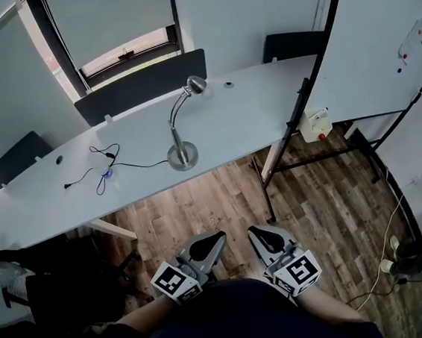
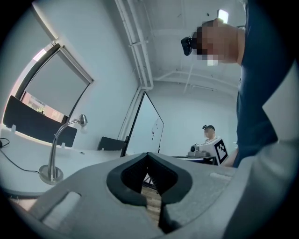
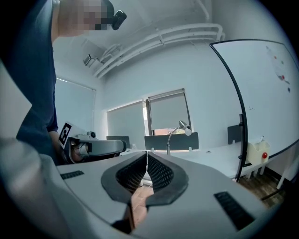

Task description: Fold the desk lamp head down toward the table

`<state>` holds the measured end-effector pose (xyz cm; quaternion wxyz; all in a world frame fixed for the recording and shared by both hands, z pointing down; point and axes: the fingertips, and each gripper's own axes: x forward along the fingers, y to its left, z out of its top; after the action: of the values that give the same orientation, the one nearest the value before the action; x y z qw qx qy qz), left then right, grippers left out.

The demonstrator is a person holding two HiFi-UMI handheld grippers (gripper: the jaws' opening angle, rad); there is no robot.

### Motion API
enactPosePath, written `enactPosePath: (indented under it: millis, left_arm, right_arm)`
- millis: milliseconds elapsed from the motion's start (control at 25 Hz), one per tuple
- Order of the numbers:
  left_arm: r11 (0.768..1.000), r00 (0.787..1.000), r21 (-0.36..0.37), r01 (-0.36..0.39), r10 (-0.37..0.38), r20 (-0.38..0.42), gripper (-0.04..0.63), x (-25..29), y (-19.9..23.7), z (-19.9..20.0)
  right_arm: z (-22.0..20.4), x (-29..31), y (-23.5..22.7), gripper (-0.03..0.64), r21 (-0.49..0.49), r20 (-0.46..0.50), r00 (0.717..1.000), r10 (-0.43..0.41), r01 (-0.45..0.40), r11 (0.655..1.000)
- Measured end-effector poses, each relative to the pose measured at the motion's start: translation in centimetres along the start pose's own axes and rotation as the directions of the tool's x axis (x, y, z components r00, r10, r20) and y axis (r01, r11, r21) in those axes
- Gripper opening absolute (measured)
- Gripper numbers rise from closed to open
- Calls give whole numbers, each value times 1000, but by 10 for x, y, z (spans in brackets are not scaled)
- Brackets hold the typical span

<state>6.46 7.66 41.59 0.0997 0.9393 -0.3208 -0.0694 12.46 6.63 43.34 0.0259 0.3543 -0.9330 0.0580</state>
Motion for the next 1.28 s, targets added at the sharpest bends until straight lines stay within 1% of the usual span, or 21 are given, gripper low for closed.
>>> enactPosePath:
  millis: [120,320,480,600,720,840,1000,1080,1160,1280]
  left_arm:
    - [999,999,34,33,-33,11,5,-3,46,13]
    - [999,999,15,50,-50,0,5,4,113,37]
    - [996,997,23,80,-80,-20,5,13,152,52]
    - [996,996,23,88,-88,-16,5,20,179,56]
    - [998,998,13,67,-67,-13,5,27,197,57]
    - [999,999,6,33,-33,-23,5,36,208,55]
    - [999,999,7,-35,36,-8,6,54,218,52]
    - [998,998,5,-69,69,-13,5,63,220,50]
    - [994,994,7,-108,108,-17,5,72,225,49]
    - [985,985,15,-172,172,3,5,79,239,50]
  right_arm:
    - [9,45,-5,12,-4,8,1000,-25,25,1000]
    - [25,107,-24,12,-9,11,998,-66,66,998]
    - [36,141,-38,12,-10,4,994,-110,110,994]
    - [40,164,-48,12,-21,5,991,-134,134,991]
    - [43,182,-57,12,-44,7,993,-121,121,992]
    - [45,194,-70,12,-52,2,996,-87,87,995]
    - [47,205,-95,12,-61,-5,1000,-21,20,998]
    - [47,209,-106,12,-74,-20,1000,12,-13,997]
    - [48,215,-115,12,-98,-30,999,45,-47,994]
    - [51,227,-122,12,-130,-36,994,107,-111,985]
